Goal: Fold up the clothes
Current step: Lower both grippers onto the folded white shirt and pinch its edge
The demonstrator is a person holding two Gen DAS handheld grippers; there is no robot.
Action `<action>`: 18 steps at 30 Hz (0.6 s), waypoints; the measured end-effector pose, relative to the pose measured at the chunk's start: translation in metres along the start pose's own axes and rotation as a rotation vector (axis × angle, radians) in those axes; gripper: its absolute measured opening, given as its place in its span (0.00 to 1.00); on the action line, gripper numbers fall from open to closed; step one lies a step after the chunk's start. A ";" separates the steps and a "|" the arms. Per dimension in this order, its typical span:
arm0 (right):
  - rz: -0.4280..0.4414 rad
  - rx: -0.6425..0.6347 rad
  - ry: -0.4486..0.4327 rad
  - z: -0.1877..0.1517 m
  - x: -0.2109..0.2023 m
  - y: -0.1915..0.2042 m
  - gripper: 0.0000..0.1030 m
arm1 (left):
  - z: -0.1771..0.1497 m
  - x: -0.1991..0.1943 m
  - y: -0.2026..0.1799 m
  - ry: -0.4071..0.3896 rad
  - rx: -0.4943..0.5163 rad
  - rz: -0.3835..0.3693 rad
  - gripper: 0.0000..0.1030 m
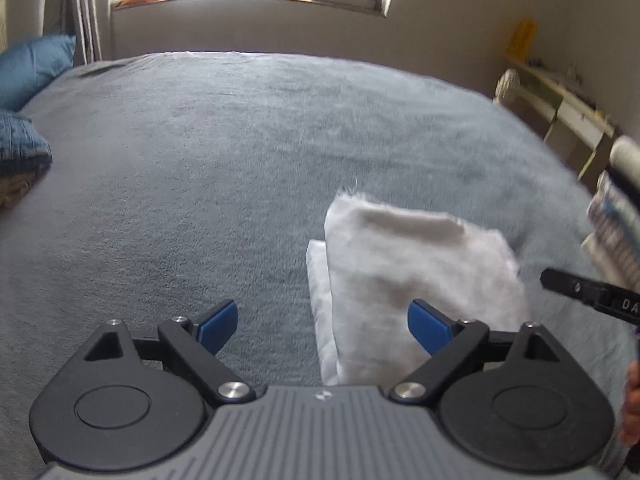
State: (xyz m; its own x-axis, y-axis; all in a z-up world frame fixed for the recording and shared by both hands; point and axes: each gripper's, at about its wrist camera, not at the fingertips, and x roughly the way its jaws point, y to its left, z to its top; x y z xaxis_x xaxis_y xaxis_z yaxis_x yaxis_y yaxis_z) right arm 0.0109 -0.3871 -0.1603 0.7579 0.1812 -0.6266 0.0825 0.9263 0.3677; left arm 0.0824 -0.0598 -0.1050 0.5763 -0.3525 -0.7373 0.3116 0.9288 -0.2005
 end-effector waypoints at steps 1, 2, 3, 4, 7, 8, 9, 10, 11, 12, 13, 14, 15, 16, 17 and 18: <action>0.030 0.048 0.020 0.001 0.004 -0.008 0.62 | 0.002 0.000 0.005 -0.005 -0.029 -0.030 0.91; 0.059 0.096 0.040 0.002 0.009 -0.015 0.64 | 0.003 0.002 0.010 -0.006 -0.057 -0.058 0.91; 0.089 0.144 0.061 0.002 0.013 -0.023 0.67 | 0.002 0.007 0.014 0.010 -0.080 -0.079 0.91; 0.118 0.192 0.081 0.003 0.018 -0.030 0.68 | 0.001 0.012 0.017 0.026 -0.104 -0.101 0.91; 0.207 0.335 0.142 0.005 0.031 -0.053 0.75 | -0.002 0.028 0.028 0.073 -0.174 -0.166 0.91; 0.236 0.383 0.162 0.006 0.035 -0.061 0.76 | -0.003 0.033 0.032 0.089 -0.197 -0.187 0.91; 0.266 0.431 0.182 0.007 0.040 -0.068 0.77 | -0.005 0.038 0.036 0.105 -0.221 -0.209 0.91; 0.296 0.479 0.202 0.008 0.044 -0.076 0.78 | -0.006 0.043 0.039 0.121 -0.244 -0.230 0.91; 0.325 0.527 0.222 0.008 0.049 -0.084 0.80 | -0.007 0.048 0.043 0.137 -0.268 -0.252 0.91; 0.349 0.547 0.236 0.009 0.052 -0.086 0.82 | -0.008 0.053 0.046 0.149 -0.287 -0.272 0.91; 0.366 0.548 0.247 0.009 0.054 -0.085 0.82 | -0.008 0.056 0.046 0.151 -0.291 -0.288 0.91; 0.382 0.546 0.261 0.010 0.057 -0.083 0.82 | -0.008 0.059 0.046 0.153 -0.295 -0.304 0.91; 0.394 0.534 0.278 0.010 0.060 -0.080 0.82 | -0.008 0.062 0.046 0.155 -0.300 -0.321 0.91; 0.405 0.518 0.295 0.012 0.064 -0.077 0.82 | -0.008 0.065 0.047 0.158 -0.304 -0.337 0.91; 0.415 0.504 0.310 0.012 0.067 -0.073 0.82 | -0.007 0.069 0.047 0.164 -0.306 -0.351 0.91; 0.425 0.492 0.324 0.014 0.071 -0.070 0.82 | -0.006 0.073 0.047 0.167 -0.306 -0.362 0.91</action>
State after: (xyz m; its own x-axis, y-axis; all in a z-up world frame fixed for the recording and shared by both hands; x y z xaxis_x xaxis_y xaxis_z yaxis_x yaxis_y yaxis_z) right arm 0.0674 -0.4435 -0.2207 0.5654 0.6520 -0.5052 0.1629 0.5122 0.8433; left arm 0.1341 -0.0412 -0.1720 0.3356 -0.6588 -0.6734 0.2194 0.7498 -0.6242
